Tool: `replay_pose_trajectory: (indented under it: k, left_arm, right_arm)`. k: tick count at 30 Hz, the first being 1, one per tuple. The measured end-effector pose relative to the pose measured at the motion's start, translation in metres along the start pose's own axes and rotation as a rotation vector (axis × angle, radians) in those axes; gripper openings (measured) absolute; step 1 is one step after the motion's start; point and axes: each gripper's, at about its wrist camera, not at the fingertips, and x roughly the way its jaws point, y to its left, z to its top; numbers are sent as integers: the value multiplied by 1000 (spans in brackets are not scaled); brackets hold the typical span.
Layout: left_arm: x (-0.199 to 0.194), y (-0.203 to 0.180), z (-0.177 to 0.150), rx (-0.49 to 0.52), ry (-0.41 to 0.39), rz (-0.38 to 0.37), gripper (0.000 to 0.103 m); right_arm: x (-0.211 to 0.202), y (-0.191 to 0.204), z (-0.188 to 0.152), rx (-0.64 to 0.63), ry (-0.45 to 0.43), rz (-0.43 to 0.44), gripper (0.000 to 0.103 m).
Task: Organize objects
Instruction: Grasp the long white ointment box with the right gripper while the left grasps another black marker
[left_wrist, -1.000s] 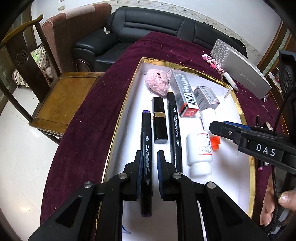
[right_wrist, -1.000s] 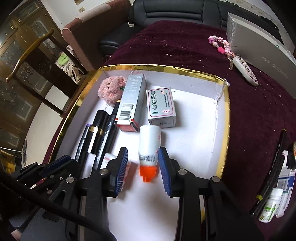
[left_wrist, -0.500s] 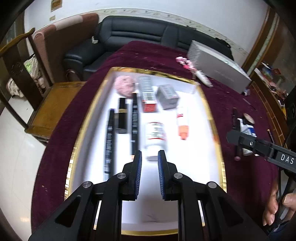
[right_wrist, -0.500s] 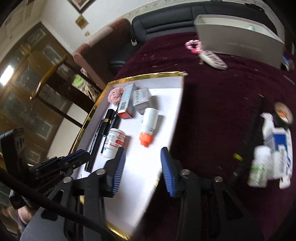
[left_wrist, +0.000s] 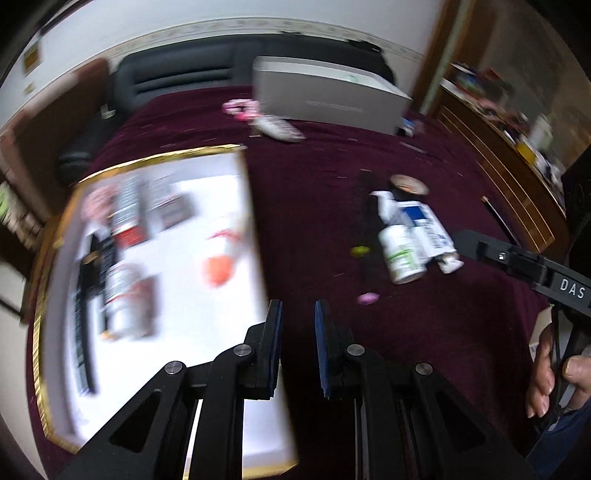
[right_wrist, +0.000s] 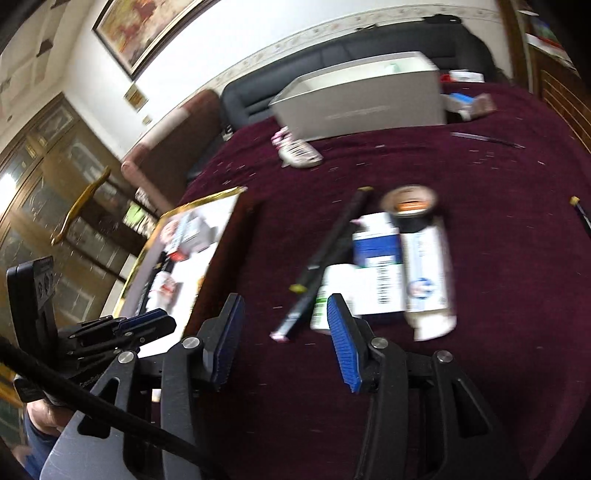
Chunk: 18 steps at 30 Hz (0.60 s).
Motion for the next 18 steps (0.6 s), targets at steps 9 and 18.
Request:
replay_pose_trajectory:
  k: [9,18]
  left_arm:
    - [62,-45,56,56,53,-33,14]
    - [117,-59,91,122,109,2,14]
  right_arm:
    - [-13,-68,4,98,-92,-97,45]
    - [-19,-85,1,183,-92,-15,45]
